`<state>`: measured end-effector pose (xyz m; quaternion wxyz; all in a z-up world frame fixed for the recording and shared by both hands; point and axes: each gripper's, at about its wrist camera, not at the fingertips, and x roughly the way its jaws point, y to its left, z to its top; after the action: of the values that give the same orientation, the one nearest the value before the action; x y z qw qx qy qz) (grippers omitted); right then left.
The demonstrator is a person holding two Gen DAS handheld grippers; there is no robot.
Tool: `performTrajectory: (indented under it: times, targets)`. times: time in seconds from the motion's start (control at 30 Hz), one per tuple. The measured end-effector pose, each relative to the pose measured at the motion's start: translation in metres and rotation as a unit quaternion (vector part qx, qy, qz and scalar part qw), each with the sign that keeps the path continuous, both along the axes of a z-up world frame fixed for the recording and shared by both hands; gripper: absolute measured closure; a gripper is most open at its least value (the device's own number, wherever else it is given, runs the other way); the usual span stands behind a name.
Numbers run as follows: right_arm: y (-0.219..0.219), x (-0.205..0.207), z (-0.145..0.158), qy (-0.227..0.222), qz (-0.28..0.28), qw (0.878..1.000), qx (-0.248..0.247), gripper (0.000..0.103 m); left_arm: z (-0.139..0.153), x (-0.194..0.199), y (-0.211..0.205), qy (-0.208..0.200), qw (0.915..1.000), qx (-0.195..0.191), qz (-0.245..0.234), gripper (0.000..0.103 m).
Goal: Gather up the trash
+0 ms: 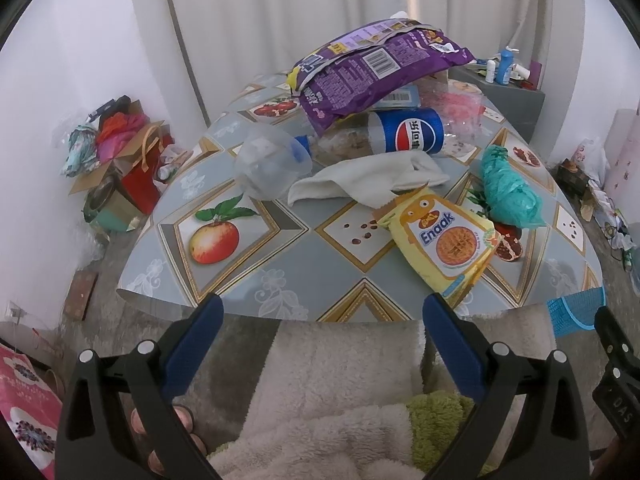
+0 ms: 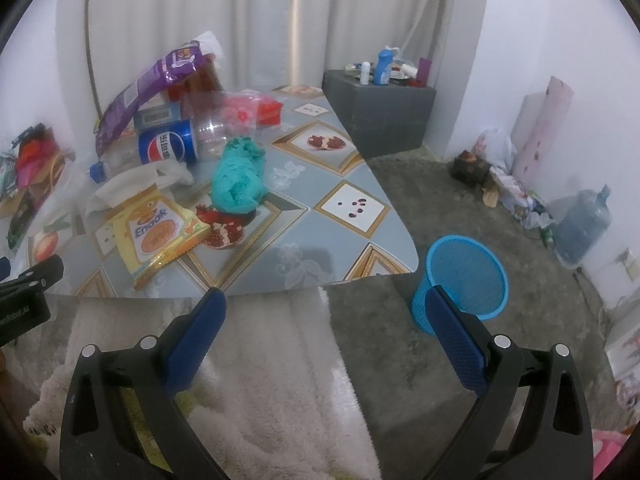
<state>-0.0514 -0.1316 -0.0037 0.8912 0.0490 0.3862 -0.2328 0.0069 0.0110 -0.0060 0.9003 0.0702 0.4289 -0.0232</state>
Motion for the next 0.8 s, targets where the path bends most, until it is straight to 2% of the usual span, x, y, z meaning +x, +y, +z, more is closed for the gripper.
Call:
performTrajectory:
  times: [0.8]
  targets:
    - [0.0018,0.0008,0.0005,-0.001,0.005,1.0,0.001,0.008,-0.003,0.0,0.0072,-0.001,1.0,0.0,0.003,0.005]
